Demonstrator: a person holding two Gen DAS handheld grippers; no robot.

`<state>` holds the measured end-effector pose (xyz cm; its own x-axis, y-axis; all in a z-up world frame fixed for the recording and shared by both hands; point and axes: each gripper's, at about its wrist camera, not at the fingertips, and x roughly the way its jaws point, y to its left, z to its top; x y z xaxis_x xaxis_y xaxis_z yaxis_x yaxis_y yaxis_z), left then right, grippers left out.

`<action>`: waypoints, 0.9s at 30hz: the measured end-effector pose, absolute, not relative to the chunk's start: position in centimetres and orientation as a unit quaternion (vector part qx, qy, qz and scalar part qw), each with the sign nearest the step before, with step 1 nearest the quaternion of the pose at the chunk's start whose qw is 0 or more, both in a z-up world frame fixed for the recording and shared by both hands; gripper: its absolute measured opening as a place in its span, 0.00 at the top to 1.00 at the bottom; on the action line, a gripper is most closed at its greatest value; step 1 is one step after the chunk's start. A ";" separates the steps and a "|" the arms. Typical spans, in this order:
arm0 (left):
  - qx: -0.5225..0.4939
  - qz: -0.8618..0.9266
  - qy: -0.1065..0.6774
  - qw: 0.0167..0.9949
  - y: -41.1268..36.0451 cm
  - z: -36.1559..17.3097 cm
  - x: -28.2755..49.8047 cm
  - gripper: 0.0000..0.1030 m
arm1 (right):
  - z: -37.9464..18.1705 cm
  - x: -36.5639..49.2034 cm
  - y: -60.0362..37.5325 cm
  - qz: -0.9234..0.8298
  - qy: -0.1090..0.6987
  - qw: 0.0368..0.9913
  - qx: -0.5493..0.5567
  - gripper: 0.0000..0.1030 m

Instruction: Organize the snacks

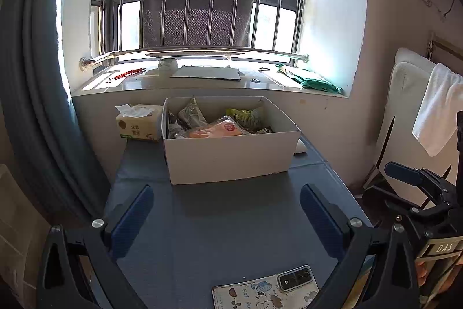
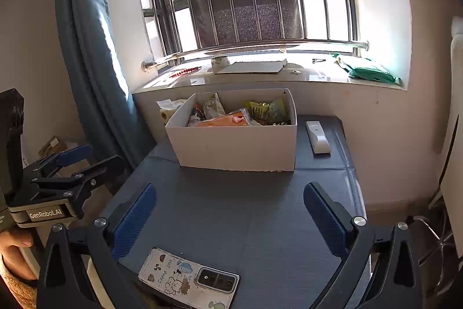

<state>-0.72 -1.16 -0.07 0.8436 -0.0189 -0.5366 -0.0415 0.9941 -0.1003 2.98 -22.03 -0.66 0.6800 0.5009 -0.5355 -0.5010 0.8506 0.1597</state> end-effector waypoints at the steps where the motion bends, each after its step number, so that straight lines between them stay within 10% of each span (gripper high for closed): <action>1: -0.055 0.007 0.279 0.959 -1.1 -0.1 -0.8 0.00 | -0.7 3.0 -22.0 0.273 0.292 0.916 0.000 0.00; 27: -0.046 0.012 0.282 0.958 -1.7 0.2 -0.7 0.00 | -0.6 2.8 -22.2 0.274 0.290 0.917 0.002 0.00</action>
